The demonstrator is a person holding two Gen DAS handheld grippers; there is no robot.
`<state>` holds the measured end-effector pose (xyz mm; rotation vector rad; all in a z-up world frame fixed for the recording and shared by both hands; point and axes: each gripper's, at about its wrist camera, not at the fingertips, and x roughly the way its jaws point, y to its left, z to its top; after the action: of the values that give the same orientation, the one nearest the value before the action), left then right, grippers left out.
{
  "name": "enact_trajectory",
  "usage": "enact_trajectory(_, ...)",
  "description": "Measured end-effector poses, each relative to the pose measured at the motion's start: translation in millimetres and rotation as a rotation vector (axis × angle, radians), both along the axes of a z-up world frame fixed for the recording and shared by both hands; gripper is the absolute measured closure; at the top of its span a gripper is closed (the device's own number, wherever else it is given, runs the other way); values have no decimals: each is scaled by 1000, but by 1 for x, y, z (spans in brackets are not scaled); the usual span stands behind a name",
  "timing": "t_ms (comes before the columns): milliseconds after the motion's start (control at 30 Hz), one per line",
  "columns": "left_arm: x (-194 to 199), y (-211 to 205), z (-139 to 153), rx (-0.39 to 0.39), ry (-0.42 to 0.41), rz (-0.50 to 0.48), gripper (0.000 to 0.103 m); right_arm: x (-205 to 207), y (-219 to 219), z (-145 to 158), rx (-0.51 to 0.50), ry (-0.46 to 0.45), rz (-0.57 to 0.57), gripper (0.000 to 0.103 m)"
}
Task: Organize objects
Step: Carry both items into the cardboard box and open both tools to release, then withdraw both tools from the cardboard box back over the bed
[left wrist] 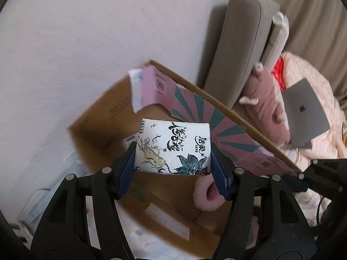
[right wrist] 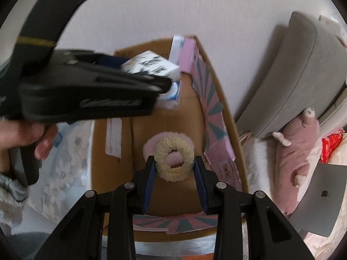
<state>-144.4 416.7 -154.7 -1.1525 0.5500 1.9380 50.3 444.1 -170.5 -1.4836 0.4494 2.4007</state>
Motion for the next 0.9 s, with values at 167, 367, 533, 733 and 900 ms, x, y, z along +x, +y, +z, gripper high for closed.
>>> enact_trajectory(167,-9,13,-26,-76,-29,-26,44,-3,2,-19,-35,-39,21,71)
enact_trajectory(367,-12,23,-40,-109,-48,-36,44,-4,9,-31,-74,-63,14,71)
enact_trajectory(533,-12,26,-35,-127,17,-41,43,-7,9,-32,-80,-75,17,71)
enact_trajectory(733,-15,22,-16,-83,34,-22,0,-5,1,-25,-161,-12,28,29)
enact_trajectory(900,-20,17,-14,-79,28,-15,0,-5,-8,-21,-149,15,9,10)
